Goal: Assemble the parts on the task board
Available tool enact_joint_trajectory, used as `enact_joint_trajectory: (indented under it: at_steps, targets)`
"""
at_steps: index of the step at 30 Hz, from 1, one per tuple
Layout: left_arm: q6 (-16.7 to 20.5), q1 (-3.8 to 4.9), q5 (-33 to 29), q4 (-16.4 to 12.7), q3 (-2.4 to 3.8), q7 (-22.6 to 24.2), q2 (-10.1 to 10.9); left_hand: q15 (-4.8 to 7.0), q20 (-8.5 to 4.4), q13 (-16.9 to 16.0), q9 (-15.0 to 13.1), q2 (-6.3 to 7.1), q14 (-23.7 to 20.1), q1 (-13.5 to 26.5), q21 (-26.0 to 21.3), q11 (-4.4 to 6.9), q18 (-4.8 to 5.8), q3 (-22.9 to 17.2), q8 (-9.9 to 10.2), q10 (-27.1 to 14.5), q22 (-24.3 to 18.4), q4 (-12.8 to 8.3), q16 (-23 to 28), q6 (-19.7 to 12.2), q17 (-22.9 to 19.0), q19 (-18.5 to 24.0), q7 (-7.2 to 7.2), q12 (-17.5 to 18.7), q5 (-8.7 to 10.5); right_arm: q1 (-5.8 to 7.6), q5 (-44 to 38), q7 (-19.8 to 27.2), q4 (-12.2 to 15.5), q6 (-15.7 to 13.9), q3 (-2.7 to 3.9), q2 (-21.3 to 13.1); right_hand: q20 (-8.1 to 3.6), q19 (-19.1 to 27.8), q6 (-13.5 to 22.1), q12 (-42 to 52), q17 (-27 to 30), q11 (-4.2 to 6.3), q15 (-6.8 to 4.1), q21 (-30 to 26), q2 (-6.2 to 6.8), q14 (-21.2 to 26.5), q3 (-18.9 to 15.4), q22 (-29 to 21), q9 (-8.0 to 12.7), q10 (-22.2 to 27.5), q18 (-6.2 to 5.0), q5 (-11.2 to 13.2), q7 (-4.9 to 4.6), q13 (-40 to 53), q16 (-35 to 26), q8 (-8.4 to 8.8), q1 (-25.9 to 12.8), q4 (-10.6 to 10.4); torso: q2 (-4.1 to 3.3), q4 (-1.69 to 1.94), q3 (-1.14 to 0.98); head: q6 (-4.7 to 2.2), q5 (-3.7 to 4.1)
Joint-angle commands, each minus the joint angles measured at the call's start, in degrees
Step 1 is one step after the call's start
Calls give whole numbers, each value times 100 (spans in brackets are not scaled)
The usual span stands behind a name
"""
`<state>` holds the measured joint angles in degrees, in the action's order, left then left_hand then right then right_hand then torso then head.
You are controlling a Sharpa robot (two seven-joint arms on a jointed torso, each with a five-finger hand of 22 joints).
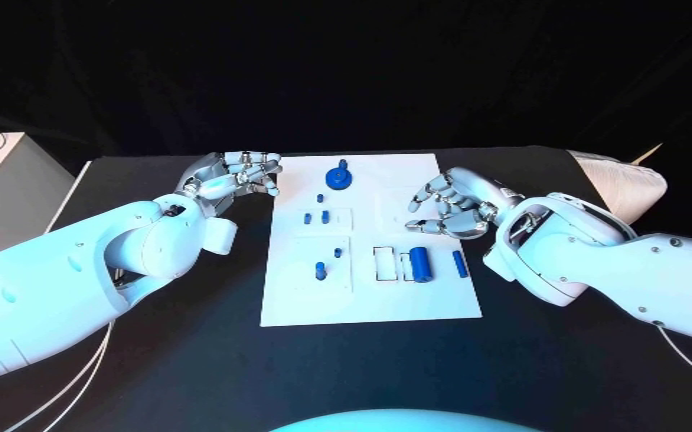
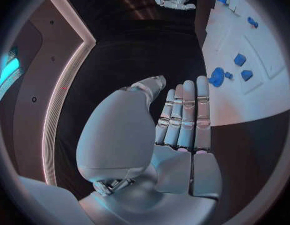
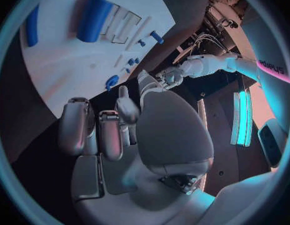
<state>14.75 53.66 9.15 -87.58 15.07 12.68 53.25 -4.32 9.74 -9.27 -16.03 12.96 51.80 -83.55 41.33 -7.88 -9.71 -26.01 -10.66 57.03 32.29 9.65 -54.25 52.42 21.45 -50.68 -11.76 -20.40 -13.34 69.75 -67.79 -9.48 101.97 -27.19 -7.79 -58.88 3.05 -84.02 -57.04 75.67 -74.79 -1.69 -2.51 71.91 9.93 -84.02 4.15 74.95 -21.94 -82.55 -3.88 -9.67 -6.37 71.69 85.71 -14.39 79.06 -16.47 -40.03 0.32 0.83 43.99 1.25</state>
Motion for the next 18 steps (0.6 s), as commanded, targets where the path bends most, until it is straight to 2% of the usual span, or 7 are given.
enact_joint_trajectory:
  at_steps: [1,2,5,7,9,18]
  targets:
    - [-86,-7,-36,-12,4,26,-11,-5,-4,6,7,-31,21,-10,-14,-17,-75,-4,18,-38,-8,30,21,-37,6,-54,1,-33,-1,4,238,-773,83,526,-9,-149,-33,-388,-34,1152,-960,36,-34,434,-84,-496,-161,770,-139,-513,119,-207,45,1500,230,-197,-319,-29,33,-29,-3,27,39]
    - [-85,-11,-36,-13,4,25,-10,-5,-4,6,7,-30,21,-11,-15,-17,-76,-3,17,-38,-9,31,21,-37,6,-55,1,-34,-1,5,182,-953,115,589,-16,-225,-33,-406,-25,1289,-1128,38,-37,574,-78,-525,-224,855,-185,-620,145,-209,52,1663,293,-254,-382,-32,37,-31,-9,42,48]
    - [-83,-16,-37,-21,3,21,-4,-5,-4,6,9,-27,22,-14,-21,-17,-76,1,17,-39,-13,36,21,-38,8,-58,2,-37,-1,-8,60,-1341,211,721,-39,-373,-38,-426,-43,1410,-1282,52,-44,724,-93,-552,-337,945,-240,-724,172,-315,71,1804,350,-330,-483,-33,48,-41,-4,64,62]
    - [-82,-18,-37,-28,3,19,0,-5,-4,6,9,-27,22,-14,-21,-17,-76,1,17,-39,-13,36,21,-38,8,-58,2,-37,-1,-29,-14,-1547,276,766,-53,-427,-40,-434,-28,1433,-1354,59,-47,814,-113,-565,-549,1002,-280,-745,187,-552,80,1831,375,-377,-616,-38,48,-44,2,71,71]
    - [-82,-19,-37,-32,3,18,2,-5,-4,6,9,-27,22,-14,-21,-17,-76,1,17,-39,-13,36,21,-38,8,-58,2,-37,-1,-59,-77,-1721,336,777,-64,-451,-41,-439,-19,1433,-1379,61,-48,856,-124,-569,-660,1029,-295,-745,195,-563,82,1831,383,-395,-688,-42,48,-46,2,76,74]
    - [-87,-21,-37,-62,3,11,9,-4,-4,7,10,-27,22,-22,-26,-15,-76,3,14,-39,-16,38,22,-36,9,-62,4,-41,-3,-269,-213,-2354,419,546,-94,-321,-39,-453,15,1433,-1455,63,-47,973,-202,-584,-963,1100,-323,-745,216,-635,85,1831,408,-432,-982,-49,37,-25,-1,84,110]
